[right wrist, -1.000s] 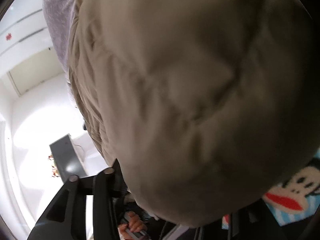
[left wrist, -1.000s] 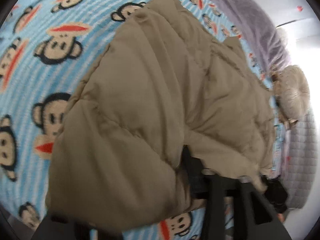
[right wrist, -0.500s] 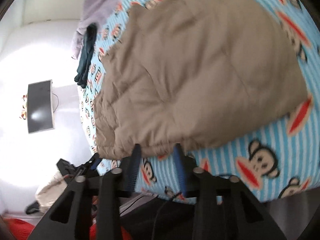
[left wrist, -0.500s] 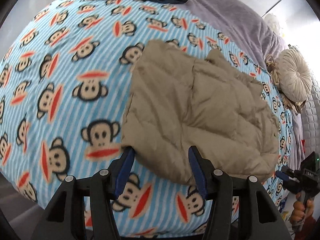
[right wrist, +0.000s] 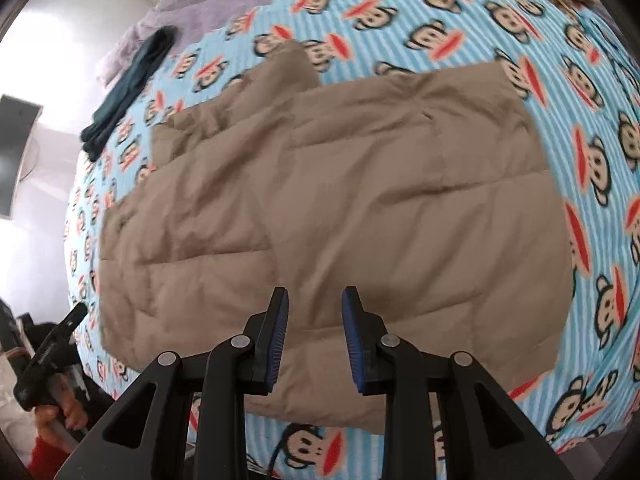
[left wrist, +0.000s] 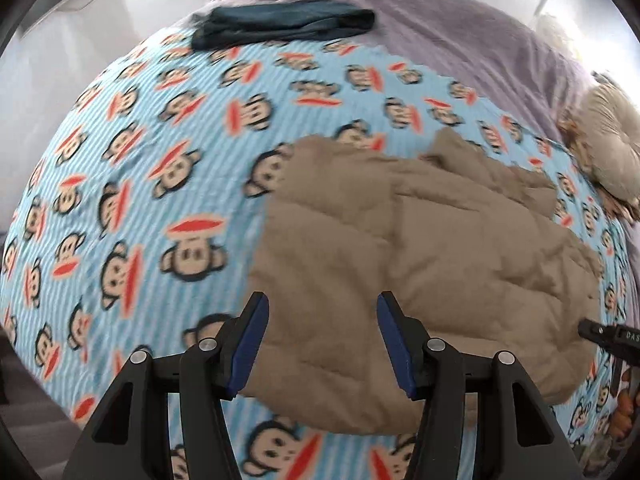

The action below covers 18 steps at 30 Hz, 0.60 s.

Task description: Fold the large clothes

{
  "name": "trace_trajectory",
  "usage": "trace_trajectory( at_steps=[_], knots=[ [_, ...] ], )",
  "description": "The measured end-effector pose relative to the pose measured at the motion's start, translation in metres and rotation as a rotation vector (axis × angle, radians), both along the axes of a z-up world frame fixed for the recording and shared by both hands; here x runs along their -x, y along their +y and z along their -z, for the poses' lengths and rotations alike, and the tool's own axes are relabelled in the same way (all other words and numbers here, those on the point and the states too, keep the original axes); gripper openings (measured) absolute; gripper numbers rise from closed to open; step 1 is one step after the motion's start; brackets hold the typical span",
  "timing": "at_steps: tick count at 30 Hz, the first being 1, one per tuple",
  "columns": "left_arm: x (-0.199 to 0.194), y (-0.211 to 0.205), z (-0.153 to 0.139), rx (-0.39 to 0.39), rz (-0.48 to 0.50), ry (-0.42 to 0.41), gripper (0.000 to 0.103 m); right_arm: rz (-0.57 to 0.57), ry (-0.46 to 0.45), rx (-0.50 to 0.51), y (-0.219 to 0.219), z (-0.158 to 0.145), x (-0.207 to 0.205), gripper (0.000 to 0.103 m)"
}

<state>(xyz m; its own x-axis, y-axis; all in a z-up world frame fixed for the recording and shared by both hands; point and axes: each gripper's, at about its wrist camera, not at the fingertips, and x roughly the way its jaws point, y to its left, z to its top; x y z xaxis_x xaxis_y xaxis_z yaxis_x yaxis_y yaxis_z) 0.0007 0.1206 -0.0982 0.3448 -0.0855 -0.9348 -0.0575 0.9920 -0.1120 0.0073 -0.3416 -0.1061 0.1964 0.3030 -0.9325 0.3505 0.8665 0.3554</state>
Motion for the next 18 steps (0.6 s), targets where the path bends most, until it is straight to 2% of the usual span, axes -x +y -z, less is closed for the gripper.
trace_trajectory(
  at_steps=[4, 6, 9, 10, 11, 12, 14, 18],
  knots=[
    [-0.01, 0.013, 0.018, -0.014, -0.013, 0.033, 0.058, 0.068, 0.044, -0.046, -0.017, 0.028, 0.003, 0.031],
    [-0.016, 0.009, 0.033, -0.049, 0.011, 0.056, 0.058, 0.068, 0.057, -0.039, -0.014, 0.038, -0.003, 0.031],
    [-0.022, 0.007, 0.05, -0.042, 0.035, 0.102, 0.058, 0.046, 0.063, 0.0, -0.007, 0.042, -0.009, 0.031],
    [-0.023, 0.008, 0.051, -0.036, 0.038, 0.098, 0.063, 0.035, 0.062, 0.017, -0.004, 0.042, -0.011, 0.031],
    [-0.025, 0.01, 0.049, -0.021, 0.042, 0.088, 0.089, 0.025, 0.062, 0.033, -0.001, 0.041, -0.011, 0.031],
    [-0.026, 0.013, 0.047, -0.011, 0.039, 0.075, 0.103, 0.021, 0.062, 0.045, 0.001, 0.041, -0.011, 0.031],
    [-0.032, 0.022, 0.044, 0.049, 0.052, 0.053, 0.103, 0.029, 0.06, 0.054, 0.002, 0.042, -0.01, 0.031],
    [-0.056, 0.04, 0.061, 0.175, 0.099, 0.109, 0.103, 0.049, 0.059, 0.061, 0.002, 0.043, -0.008, 0.031]
  ],
)
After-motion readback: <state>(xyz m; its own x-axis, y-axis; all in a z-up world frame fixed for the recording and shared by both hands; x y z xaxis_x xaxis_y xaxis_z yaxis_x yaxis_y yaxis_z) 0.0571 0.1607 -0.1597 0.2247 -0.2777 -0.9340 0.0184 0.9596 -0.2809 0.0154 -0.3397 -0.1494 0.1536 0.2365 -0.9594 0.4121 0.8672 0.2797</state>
